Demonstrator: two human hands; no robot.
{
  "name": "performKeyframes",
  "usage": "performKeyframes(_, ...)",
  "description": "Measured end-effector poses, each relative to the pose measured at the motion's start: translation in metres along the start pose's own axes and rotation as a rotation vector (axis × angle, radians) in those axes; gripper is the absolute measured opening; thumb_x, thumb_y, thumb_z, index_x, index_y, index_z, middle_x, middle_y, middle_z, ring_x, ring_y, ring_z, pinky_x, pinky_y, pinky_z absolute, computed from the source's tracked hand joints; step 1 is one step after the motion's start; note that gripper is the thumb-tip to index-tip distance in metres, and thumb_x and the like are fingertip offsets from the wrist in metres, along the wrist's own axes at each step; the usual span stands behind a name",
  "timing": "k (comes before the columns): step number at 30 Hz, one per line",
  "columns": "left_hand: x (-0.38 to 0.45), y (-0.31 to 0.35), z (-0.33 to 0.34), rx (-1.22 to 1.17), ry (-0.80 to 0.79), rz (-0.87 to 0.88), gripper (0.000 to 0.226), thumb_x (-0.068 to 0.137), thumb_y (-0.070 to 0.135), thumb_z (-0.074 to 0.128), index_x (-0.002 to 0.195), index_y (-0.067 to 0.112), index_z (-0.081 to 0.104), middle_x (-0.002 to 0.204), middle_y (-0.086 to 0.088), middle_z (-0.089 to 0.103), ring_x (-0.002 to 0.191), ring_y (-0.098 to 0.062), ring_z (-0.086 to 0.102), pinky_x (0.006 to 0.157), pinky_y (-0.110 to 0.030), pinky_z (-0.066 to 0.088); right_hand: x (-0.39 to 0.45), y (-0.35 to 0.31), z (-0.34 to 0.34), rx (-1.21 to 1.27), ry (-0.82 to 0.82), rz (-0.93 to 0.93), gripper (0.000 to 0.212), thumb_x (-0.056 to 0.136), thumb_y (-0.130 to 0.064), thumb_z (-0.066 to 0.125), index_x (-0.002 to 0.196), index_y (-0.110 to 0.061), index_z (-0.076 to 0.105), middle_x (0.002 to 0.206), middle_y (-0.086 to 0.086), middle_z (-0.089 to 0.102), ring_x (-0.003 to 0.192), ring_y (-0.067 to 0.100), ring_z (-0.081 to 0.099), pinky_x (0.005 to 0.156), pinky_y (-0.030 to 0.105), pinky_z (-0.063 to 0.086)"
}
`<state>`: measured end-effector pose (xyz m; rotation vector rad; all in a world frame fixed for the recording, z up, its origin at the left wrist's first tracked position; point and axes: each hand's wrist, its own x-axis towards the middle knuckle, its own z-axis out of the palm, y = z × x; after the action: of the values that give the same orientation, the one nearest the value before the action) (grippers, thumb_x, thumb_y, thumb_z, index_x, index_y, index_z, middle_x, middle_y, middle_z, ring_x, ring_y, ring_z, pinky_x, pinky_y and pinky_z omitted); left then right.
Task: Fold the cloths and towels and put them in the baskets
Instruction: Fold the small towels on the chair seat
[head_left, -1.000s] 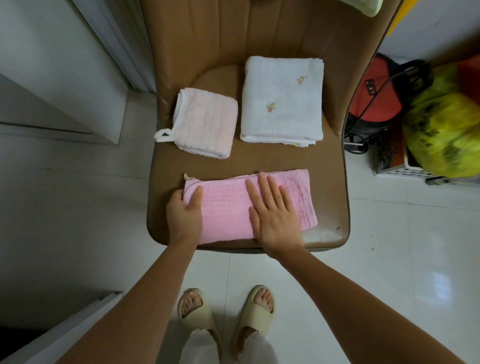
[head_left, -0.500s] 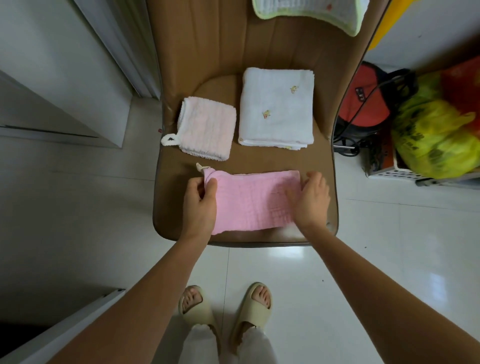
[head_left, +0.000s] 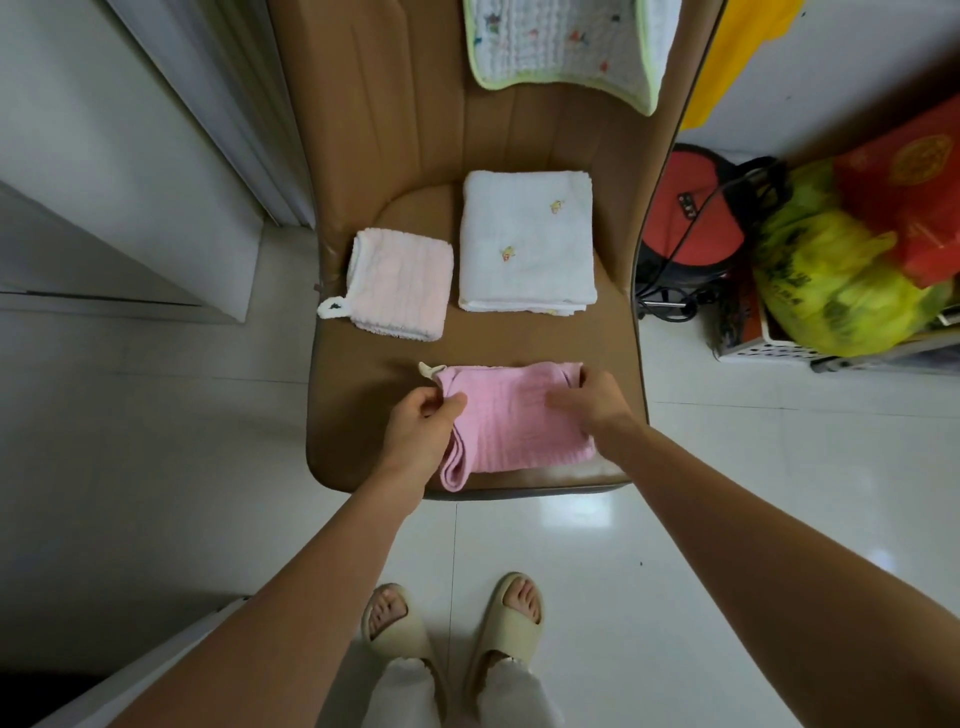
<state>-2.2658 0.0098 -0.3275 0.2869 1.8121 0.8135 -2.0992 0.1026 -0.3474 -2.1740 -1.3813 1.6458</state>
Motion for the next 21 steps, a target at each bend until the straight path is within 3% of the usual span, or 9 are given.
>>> performKeyframes(2,-0.002,0.004,0.003,-0.001,-0.003,-0.006,0.017,0.09,0.025,0.062,0.105,0.016,0.062,0.108,-0.003,0.066,0.1,-0.02,0.062,0.093,-0.045,0.052,-0.011,-0.005,0.002,0.081,0.069,-0.046,0.041,0.082,-0.008,0.064,0.117,-0.007,0.043,0.098,0.002,0.053,0.101,0.022,0.056,0.078,0.031,0.047)
performKeyframes(5,-0.006,0.007,0.005,-0.046,-0.017,-0.036,0.026,0.09,0.023,0.063,0.113,0.011,0.062,0.109,-0.007,0.067,0.1,-0.022,0.064,0.09,-0.046,0.054,-0.025,-0.009,0.009,0.143,0.158,-0.166,0.072,0.081,-0.009,0.069,0.139,-0.008,0.027,0.106,0.005,0.056,0.099,0.02,0.056,0.084,0.032,0.049)
performKeyframes(6,-0.007,0.007,0.005,-0.072,-0.027,-0.047,0.028,0.09,0.021,0.063,0.115,0.01,0.062,0.11,-0.007,0.067,0.099,-0.023,0.065,0.087,-0.044,0.056,-0.029,-0.01,0.011,0.096,0.179,-0.214,0.063,0.08,-0.011,0.07,0.134,-0.006,0.037,0.103,0.006,0.06,0.092,0.02,0.058,0.079,0.031,0.05)
performKeyframes(8,-0.012,0.008,0.004,-0.13,-0.057,-0.064,0.028,0.092,0.018,0.061,0.118,0.009,0.06,0.111,-0.009,0.066,0.1,-0.023,0.065,0.076,-0.034,0.058,-0.038,-0.012,0.017,-0.056,0.187,-0.336,0.023,0.08,-0.013,0.067,0.101,-0.006,0.06,0.083,0.004,0.066,0.074,0.02,0.061,0.064,0.032,0.05)
performKeyframes(10,-0.017,0.01,0.004,-0.177,-0.096,-0.067,0.027,0.093,0.016,0.06,0.119,0.008,0.059,0.111,-0.01,0.066,0.101,-0.023,0.065,0.067,-0.026,0.057,-0.047,-0.013,0.024,-0.133,0.162,-0.47,0.005,0.081,-0.019,0.064,0.081,-0.014,0.062,0.069,-0.004,0.064,0.063,0.014,0.059,0.055,0.03,0.048)
performKeyframes(15,-0.026,0.01,0.001,-0.216,-0.15,-0.047,0.023,0.094,0.016,0.059,0.116,0.01,0.06,0.111,-0.01,0.068,0.099,-0.022,0.067,0.074,-0.031,0.059,-0.058,-0.013,0.036,-0.288,0.112,-0.663,0.01,0.084,-0.028,0.057,0.083,-0.018,0.059,0.07,-0.005,0.063,0.063,0.018,0.058,0.056,0.038,0.051)
performKeyframes(21,-0.031,0.006,-0.007,-0.232,-0.166,-0.03,0.023,0.093,0.013,0.059,0.116,0.011,0.061,0.11,-0.01,0.068,0.099,-0.022,0.068,0.076,-0.034,0.059,-0.063,-0.01,0.039,-0.336,0.146,-0.687,0.007,0.085,-0.021,0.056,0.081,-0.015,0.057,0.066,-0.002,0.059,0.06,0.023,0.052,0.053,0.036,0.045)
